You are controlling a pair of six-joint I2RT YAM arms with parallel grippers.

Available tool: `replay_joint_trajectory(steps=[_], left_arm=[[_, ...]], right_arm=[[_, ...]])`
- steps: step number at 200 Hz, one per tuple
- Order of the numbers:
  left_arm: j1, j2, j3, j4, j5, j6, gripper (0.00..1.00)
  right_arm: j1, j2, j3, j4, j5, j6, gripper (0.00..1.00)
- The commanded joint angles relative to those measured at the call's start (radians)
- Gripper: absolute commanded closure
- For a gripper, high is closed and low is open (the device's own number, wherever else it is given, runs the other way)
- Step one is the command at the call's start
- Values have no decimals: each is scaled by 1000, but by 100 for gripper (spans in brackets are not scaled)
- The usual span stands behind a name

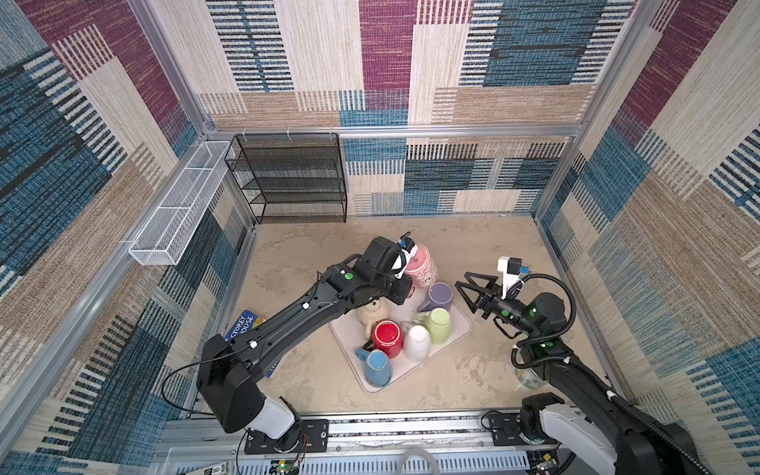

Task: Turn the mug right side up
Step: 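Lift the pink mug off the tray with the left gripper, tilting it sideways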

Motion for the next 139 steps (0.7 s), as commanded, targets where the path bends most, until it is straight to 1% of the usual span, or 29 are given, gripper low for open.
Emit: replay_joint_trajectory(steps=[1, 27, 55, 91, 92, 99, 119, 139], left_arm=[[27, -31, -18, 188, 144, -19, 100], [68, -49, -44, 275, 259, -49, 100], [113, -49, -76, 394, 387, -116, 100], [140, -45, -90, 497, 460, -165, 100], [141, -44, -91, 500, 477, -167, 100], [149, -42, -96, 527, 512, -184, 100], [170, -37, -120, 622, 566, -243, 100], [189, -23, -138, 724, 617, -305, 100]], right_arm=[[-11, 7, -41, 184, -115, 86, 27], [-12, 15, -65, 239, -156, 101, 27], [-11, 86, -71, 354, -204, 167, 27], [-11, 178, -52, 465, -223, 223, 27], [-11, 180, -51, 467, -224, 225, 27], [-9, 192, -44, 483, -228, 233, 27], [-2, 242, -4, 525, -249, 259, 27], [13, 314, 40, 601, -282, 313, 27]])
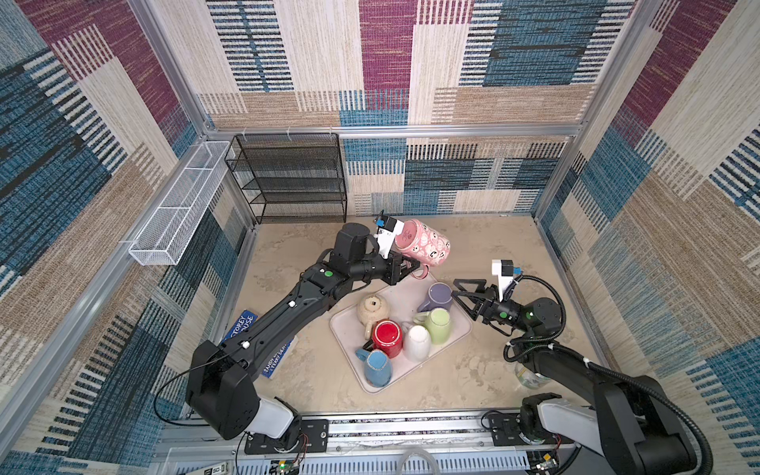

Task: Turn the mug right side up
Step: 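Lift the pink mug off the tray with the left gripper, tilting it sideways, then grasp the pink mug's handle with the right gripper while the left holds it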

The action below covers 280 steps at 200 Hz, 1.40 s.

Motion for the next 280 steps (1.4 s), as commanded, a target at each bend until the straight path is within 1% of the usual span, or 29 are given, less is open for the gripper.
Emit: replay_joint_trajectory(steps=[1, 17, 65, 81, 106, 124, 202, 251, 255, 280], left_arm=[[18, 8, -15, 270, 119, -99, 100], [24, 23, -12, 308, 136, -122, 100], [37, 52, -13, 389, 172, -156, 100], [40, 56, -22, 422, 183, -174, 100], [47, 59, -36, 473, 193, -202, 100], [50, 66, -40, 495, 198, -217, 100], [54, 98, -61, 604, 213, -285, 100], [56, 123, -77, 674, 215, -350, 100], [56, 127, -79, 714, 215, -355, 100], [55, 143, -89, 757, 219, -382, 100]], right_arm=[[14, 56, 40, 150, -58, 85, 27], [24, 99, 66, 188, -57, 113, 27], [77, 224, 162, 241, -51, 132, 26], [77, 277, 182, 328, -44, 194, 26], [77, 387, 220, 518, -32, 337, 27], [77, 437, 246, 590, -27, 387, 28], [80, 448, 301, 604, -16, 382, 29], [81, 454, 334, 613, 3, 376, 34], [81, 455, 336, 612, 4, 378, 35], [83, 455, 357, 612, 7, 380, 38]])
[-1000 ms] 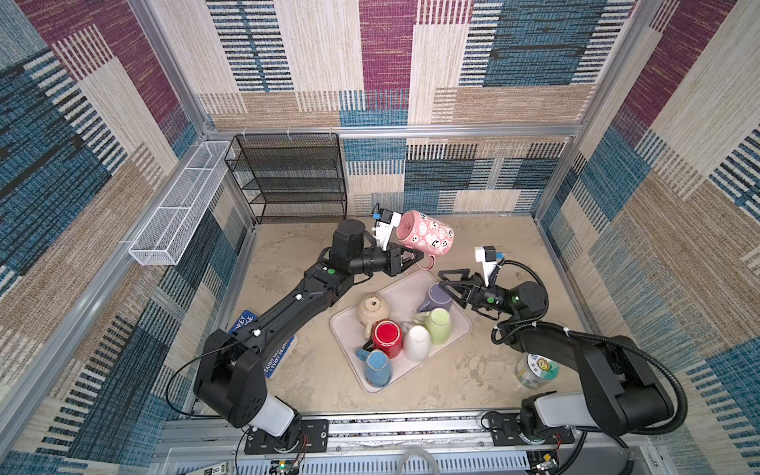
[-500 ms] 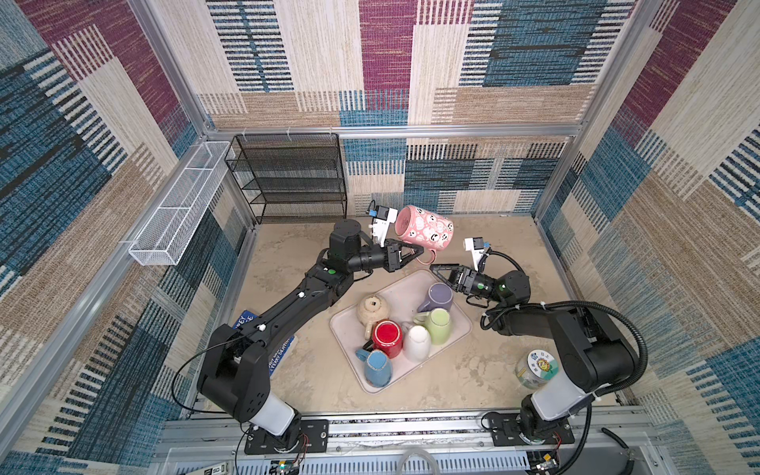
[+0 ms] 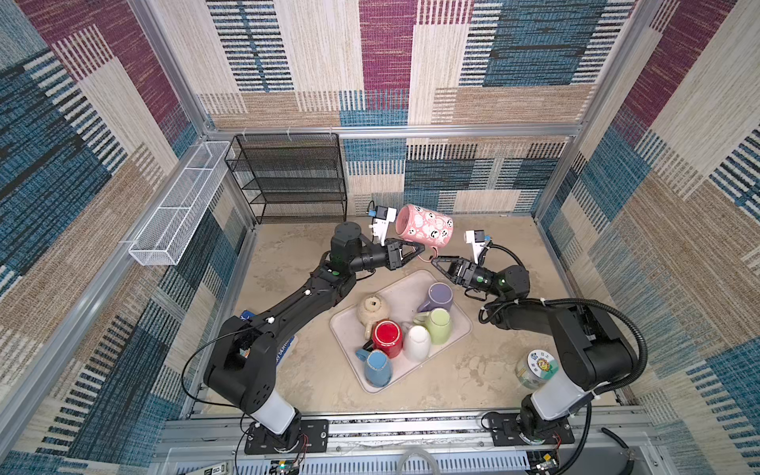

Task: Turn the mug right side up
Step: 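Grasp the pink mug's handle with the right gripper while the left holds it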

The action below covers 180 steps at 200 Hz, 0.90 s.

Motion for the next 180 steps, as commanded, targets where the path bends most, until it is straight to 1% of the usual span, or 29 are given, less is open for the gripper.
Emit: replay_joint_trajectory(steps=[1, 49, 121, 138, 169, 180], left_arm=[[0, 7, -5, 191, 28, -36, 100], [1, 34, -13, 242, 39, -65, 100], [0, 53, -38, 278, 42, -77, 100], [-1, 62, -52, 301, 41, -92, 100], [0, 77, -72, 331, 40, -108, 100], [-1, 85, -78, 350, 38, -120, 100]], right_arm=[[1, 2, 21, 384, 8, 20, 38], [9, 28, 75, 422, 12, 74, 42], [17, 55, 117, 436, 35, 104, 46], [20, 55, 122, 436, 41, 103, 49], [23, 56, 136, 436, 48, 119, 59], [23, 58, 145, 436, 44, 126, 61]])
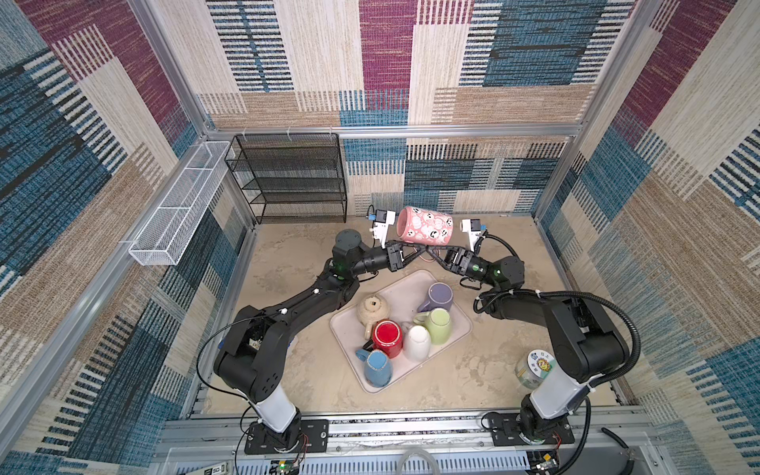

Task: Turn the mug right side up
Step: 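Grasp the pink mug's handle with the right gripper while the left holds it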

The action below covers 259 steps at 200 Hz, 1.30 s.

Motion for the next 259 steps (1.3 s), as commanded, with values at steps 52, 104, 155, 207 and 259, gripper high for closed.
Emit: replay_joint_trajectory(steps=[52, 104, 155, 207, 259], left_arm=[[0, 43, -46, 160, 21, -67, 100], [-1, 53, -57, 162, 26, -71, 100], [-1, 28, -68, 61, 13, 9, 84], [-2, -4, -99, -3, -18, 74, 61], [-1, -43, -114, -75, -52, 132, 39]], right_arm=[[5, -7, 25, 436, 23, 23, 73], [5, -18, 13, 435, 38, 16, 100], [6, -45, -3, 401, 43, -20, 100], [5, -111, -39, 296, 34, -107, 100], [6, -181, -64, 158, 33, -205, 100]])
